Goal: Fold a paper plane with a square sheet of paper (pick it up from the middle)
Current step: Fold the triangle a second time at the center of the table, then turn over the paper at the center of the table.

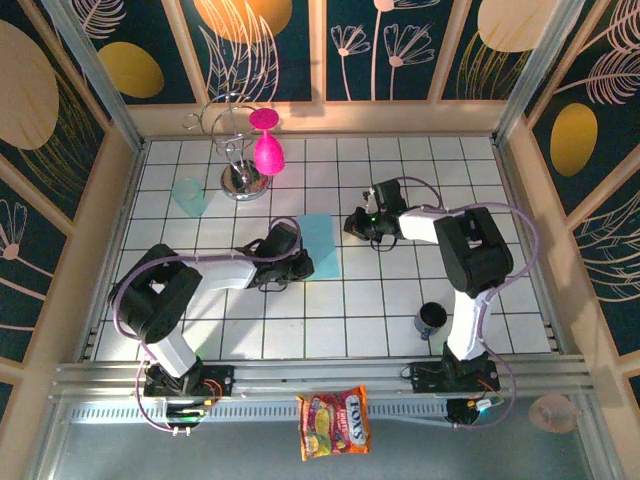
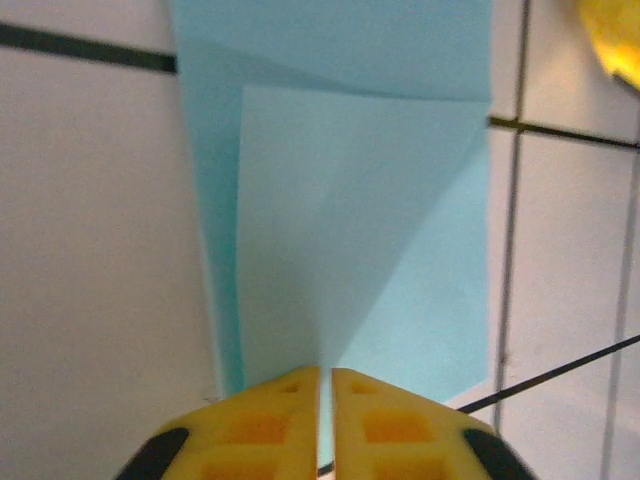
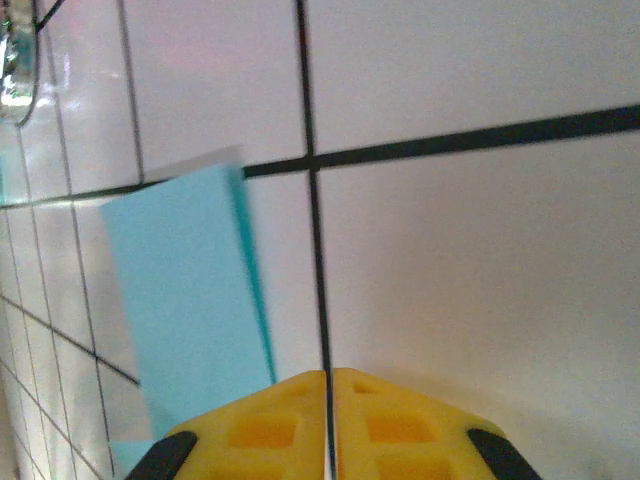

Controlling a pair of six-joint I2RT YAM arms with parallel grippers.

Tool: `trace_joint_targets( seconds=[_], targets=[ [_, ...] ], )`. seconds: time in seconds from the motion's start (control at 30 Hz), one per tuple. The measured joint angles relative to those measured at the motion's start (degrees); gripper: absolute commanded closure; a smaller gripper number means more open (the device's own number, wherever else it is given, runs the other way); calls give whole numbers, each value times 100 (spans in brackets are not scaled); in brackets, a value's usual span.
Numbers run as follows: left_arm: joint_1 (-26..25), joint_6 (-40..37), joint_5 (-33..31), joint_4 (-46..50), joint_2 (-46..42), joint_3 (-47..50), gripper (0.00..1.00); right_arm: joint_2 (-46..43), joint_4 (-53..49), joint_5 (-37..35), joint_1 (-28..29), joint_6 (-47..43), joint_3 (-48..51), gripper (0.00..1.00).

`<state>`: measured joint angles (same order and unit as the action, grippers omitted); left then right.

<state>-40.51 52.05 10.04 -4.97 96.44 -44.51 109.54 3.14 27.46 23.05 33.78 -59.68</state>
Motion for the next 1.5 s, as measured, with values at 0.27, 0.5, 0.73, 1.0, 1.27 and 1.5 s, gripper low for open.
trace_joint_targets(
  seconds=[0.27,0.5,0.73,1.0,1.27,1.5],
  targets=[
    [35,326,-181,-584,-195,-72,63,-960,459,55,313,433,872,69],
    [199,651,-155,-1134,-190,17,63,-977,846,85,675,922,1126,67],
    [396,678,-175,-1342,-66,79,64,-977,960,63,761,1215,1128,71],
    [555,678,-107,-1567,356,258,65,-970,955,39,855,1419,1128,71],
    [597,678,-63,-1895,411,498,65,-715,944,37,1110,1635,1010,70],
    [612,678,0,-2057,411,588,68,-586,793,-96,1257,1768,872,69]
  ],
)
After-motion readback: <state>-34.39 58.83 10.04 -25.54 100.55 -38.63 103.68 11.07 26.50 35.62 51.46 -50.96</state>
